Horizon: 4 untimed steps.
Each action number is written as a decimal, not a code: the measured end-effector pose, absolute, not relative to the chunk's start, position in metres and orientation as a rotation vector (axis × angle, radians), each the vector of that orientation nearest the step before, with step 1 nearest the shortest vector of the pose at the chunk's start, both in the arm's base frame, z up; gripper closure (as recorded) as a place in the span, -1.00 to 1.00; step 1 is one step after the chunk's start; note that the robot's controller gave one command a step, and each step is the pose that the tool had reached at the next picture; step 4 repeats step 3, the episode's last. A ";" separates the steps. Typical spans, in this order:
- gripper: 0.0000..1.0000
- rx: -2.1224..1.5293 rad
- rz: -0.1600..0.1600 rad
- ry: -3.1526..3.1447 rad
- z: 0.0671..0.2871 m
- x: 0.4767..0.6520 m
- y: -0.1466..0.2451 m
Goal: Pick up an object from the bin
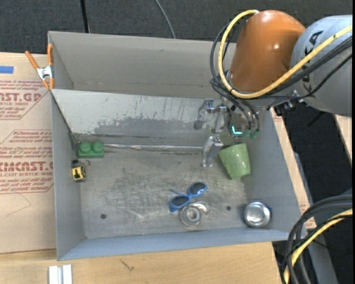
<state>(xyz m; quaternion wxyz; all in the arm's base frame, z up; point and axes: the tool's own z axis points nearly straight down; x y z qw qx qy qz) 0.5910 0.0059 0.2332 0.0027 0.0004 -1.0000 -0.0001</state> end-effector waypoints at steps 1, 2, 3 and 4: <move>-1.00 0.529 0.000 -3.107 0.081 0.565 0.003; 1.00 0.530 -0.002 -3.110 0.080 0.565 0.004; 1.00 0.628 0.002 -3.090 0.215 0.574 0.011; 1.00 0.628 0.002 -3.090 0.215 0.574 0.011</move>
Offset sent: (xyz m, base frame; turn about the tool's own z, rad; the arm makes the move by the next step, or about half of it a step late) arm -0.0294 -0.0048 -0.1565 -0.3364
